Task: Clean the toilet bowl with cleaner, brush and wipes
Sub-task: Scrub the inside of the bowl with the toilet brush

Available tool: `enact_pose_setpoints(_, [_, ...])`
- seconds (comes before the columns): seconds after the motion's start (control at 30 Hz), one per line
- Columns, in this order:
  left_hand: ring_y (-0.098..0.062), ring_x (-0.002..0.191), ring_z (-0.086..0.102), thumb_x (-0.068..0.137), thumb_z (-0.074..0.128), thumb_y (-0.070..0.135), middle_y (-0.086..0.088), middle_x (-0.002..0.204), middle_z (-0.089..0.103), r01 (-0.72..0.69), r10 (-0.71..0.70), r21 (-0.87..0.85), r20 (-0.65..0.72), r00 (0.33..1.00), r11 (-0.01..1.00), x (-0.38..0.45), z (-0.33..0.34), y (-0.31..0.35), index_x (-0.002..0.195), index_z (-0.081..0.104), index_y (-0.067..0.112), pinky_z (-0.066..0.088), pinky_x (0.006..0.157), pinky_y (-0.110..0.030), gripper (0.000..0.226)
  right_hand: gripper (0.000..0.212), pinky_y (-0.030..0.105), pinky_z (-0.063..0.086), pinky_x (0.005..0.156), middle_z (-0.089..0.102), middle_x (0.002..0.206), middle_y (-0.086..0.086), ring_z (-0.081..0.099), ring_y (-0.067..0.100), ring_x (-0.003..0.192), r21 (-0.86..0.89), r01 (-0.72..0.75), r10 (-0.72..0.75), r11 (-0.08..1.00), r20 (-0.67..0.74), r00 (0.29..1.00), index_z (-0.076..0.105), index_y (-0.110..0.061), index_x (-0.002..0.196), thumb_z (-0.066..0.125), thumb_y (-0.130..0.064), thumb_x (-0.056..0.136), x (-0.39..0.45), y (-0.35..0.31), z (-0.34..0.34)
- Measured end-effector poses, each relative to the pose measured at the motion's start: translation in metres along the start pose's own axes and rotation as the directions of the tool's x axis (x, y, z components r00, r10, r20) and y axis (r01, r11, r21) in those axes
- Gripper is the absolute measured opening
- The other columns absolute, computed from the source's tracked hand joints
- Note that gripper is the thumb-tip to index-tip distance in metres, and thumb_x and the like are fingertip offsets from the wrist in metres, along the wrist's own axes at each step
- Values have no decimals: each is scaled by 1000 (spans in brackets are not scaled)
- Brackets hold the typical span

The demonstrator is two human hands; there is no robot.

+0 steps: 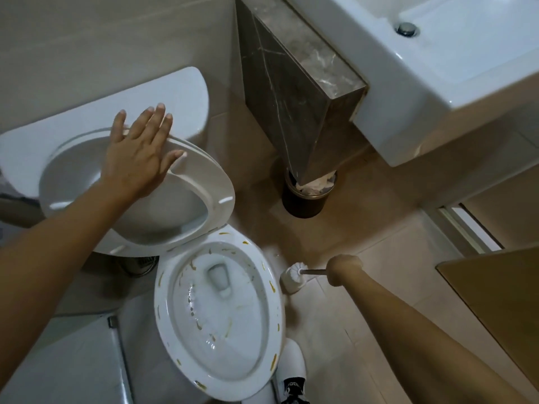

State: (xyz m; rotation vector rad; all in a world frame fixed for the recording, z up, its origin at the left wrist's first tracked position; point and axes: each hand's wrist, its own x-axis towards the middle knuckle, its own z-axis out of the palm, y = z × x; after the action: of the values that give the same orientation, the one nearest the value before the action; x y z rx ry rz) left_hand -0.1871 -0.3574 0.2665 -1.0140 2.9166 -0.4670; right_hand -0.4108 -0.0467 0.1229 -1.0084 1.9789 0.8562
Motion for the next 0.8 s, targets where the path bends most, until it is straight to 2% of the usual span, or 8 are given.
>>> enact_pose_setpoints(0.1, [-28, 143, 21, 95, 15, 56, -11, 157, 19, 65, -70, -83, -50, 996, 994, -15, -8, -17, 149, 25, 10, -22, 108, -34, 72, 27, 27, 45, 85, 56, 111, 3, 57, 20, 100, 110, 21, -22, 994, 8, 1000, 57, -20, 112, 41, -12, 92, -15, 7, -11])
enact_pose_setpoints(0.23, [-25, 146, 13, 92, 13, 59, -5, 160, 8, 113, -119, -141, -32, 992, 984, -27, -11, -27, 152, 15, 17, 0, 113, -54, 74, 40, 31, 49, 84, 59, 117, 4, 58, 22, 103, 235, 36, -10, 971, -108, 994, 51, -16, 130, 43, -17, 91, -35, 10, -11])
enact_pose_setpoints(0.4, [-20, 147, 2, 86, 7, 66, 0, 160, -2, 140, -133, -220, 47, 990, 965, -27, -12, -32, 153, 5, 19, -3, 115, -49, 81, 44, 37, 48, 83, 61, 120, 10, 60, 29, 105, 335, 166, -65, 928, -293, 954, 38, -26, 143, 35, -30, 99, -74, 14, -18])
enact_pose_setpoints(0.53, [-20, 147, -3, 89, 10, 63, 0, 160, -8, 149, -138, -264, 63, 989, 953, -35, -12, -42, 152, -1, 21, -2, 115, -49, 77, 43, 36, 50, 78, 64, 112, 6, 60, 27, 97, 331, 255, -129, 908, -358, 925, 38, -40, 141, 33, -40, 98, -98, 16, -25])
enact_pose_setpoints(0.67, [-20, 147, -4, 92, 16, 59, 0, 160, -9, 168, -155, -319, 67, 986, 933, -49, -12, -52, 152, -4, 24, -1, 115, -49, 72, 38, 31, 44, 65, 58, 92, -2, 56, 20, 82, 276, 344, -252, 898, -319, 914, 44, -43, 135, 36, -40, 97, -118, 1, -36])
enact_pose_setpoints(0.73, [-20, 147, -3, 96, 20, 58, 0, 160, -9, 183, -172, -342, 63, 983, 922, -53, -12, -54, 152, -3, 24, 0, 115, -50, 70, 31, 31, 45, 69, 62, 96, 1, 60, 24, 88, 238, 373, -301, 897, -288, 909, 51, -41, 125, 39, -36, 96, -122, -18, -36])
enact_pose_setpoints(0.8, [-20, 147, -3, 98, 23, 56, 0, 160, -9, 200, -192, -364, 58, 980, 910, -55, -11, -54, 152, -3, 25, -1, 115, -50, 68, 30, 32, 47, 77, 65, 108, 5, 61, 28, 101, 189, 400, -346, 897, -267, 900, 53, -36, 121, 41, -31, 94, -119, -47, -29])
